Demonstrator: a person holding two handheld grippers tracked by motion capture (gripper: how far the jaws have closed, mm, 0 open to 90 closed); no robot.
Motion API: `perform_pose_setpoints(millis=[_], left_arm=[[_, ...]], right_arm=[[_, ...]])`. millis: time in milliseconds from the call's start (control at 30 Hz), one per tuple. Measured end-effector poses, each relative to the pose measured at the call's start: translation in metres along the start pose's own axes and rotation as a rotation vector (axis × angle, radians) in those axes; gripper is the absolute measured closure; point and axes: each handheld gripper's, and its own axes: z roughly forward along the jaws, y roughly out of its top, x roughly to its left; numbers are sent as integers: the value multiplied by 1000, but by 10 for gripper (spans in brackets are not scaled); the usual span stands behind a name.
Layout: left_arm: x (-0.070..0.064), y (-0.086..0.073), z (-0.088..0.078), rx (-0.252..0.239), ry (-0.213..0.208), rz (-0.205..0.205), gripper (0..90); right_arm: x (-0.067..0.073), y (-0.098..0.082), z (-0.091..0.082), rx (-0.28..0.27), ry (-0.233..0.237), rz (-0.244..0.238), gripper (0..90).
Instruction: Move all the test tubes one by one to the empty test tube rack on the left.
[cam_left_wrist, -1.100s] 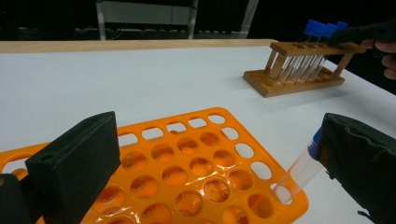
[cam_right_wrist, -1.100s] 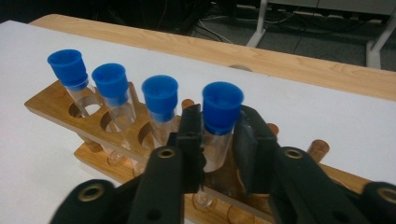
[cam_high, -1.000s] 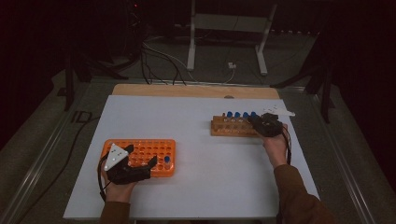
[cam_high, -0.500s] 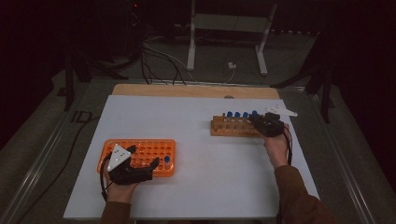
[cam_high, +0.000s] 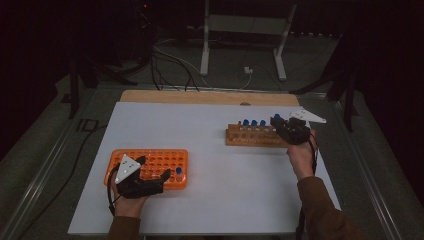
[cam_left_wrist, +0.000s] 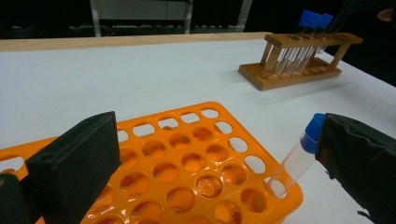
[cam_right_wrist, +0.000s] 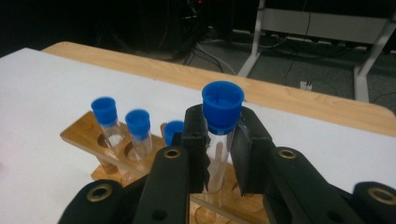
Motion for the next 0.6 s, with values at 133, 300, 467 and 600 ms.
perform_pose_setpoints(millis=[133, 300, 467, 600], left_arm=[[-1, 0, 0, 4, 1, 4, 6], [-1, 0, 0, 4, 2, 4, 6], [-2, 1, 0, -3, 5, 9, 7], [-3, 1, 0, -7, 8, 15, 10]], right_arm=[[1, 6, -5, -10, -1, -12, 773], [2, 10, -10, -25, 3, -16, 773], [4, 11, -14, -33, 1, -32, 773], [5, 13, -18, -40, 4, -39, 773]])
